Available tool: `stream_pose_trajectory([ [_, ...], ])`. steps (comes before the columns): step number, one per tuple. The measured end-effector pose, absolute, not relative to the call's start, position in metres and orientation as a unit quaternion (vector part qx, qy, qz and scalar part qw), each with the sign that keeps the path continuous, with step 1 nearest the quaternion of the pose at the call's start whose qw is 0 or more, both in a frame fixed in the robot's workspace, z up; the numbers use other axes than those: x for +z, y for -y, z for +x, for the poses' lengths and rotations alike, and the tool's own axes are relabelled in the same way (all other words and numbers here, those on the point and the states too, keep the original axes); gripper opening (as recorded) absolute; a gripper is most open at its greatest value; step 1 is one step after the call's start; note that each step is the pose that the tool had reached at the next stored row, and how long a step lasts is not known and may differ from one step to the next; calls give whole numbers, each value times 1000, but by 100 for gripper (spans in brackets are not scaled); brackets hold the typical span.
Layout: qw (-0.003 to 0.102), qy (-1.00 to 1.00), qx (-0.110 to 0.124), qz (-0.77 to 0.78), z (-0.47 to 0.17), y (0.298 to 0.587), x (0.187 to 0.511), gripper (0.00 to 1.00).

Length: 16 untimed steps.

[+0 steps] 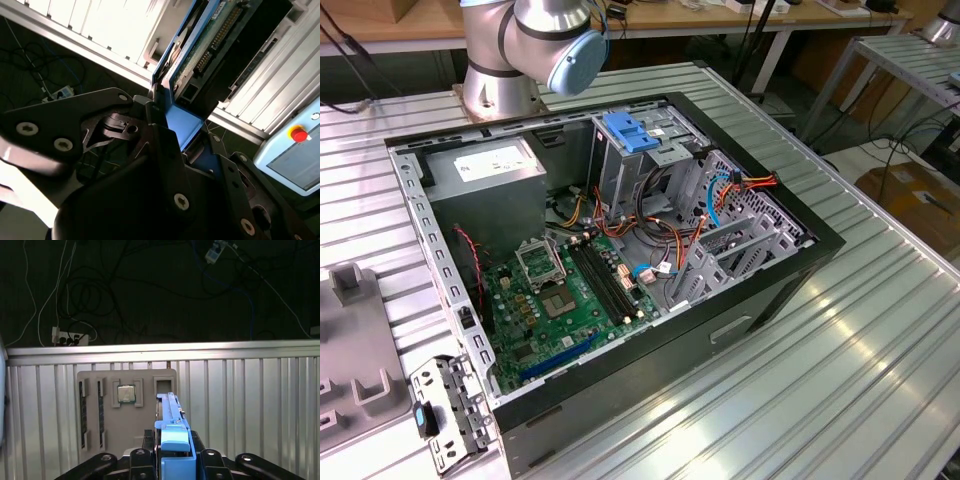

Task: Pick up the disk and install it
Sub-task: 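Pick up the disk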

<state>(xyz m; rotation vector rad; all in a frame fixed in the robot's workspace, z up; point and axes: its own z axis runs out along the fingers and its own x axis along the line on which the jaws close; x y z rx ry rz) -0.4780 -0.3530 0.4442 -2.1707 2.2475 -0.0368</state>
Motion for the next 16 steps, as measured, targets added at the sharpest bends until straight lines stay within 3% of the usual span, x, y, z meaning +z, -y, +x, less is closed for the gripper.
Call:
stream_pose_trajectory([
  [16,8,-719,-12,-695,-478,353,467,37],
])
